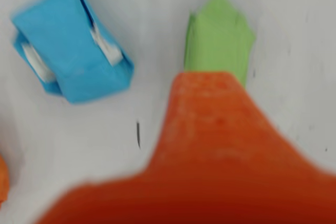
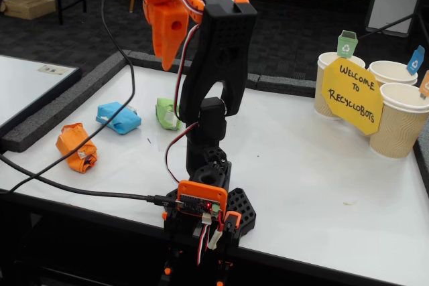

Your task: Sort rubbish by color.

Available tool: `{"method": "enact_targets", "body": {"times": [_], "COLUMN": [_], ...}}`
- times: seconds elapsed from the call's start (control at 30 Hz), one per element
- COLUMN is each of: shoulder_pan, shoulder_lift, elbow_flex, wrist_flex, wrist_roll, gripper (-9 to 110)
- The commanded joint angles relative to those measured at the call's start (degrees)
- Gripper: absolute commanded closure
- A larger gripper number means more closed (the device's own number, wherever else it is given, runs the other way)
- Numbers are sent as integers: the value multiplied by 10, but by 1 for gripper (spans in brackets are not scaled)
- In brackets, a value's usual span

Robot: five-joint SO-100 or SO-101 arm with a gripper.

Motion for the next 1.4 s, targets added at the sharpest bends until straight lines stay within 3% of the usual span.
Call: {"method": "enact_targets", "body": {"times": [0.0, 0.83, 1.17, 1.27, 1.37], "shoulder_pan": [-18, -58, -55, -55, -55], "shoulder_lift": [20, -60, -105, -106, -106], "elbow_flex": [-94, -28, -34, -62, -66], "wrist_flex": [-3, -41, -90, -90, -91], "wrist_roll": [-9, -64, 134, 270, 283], "gripper": [89, 89, 89, 90, 91]}}
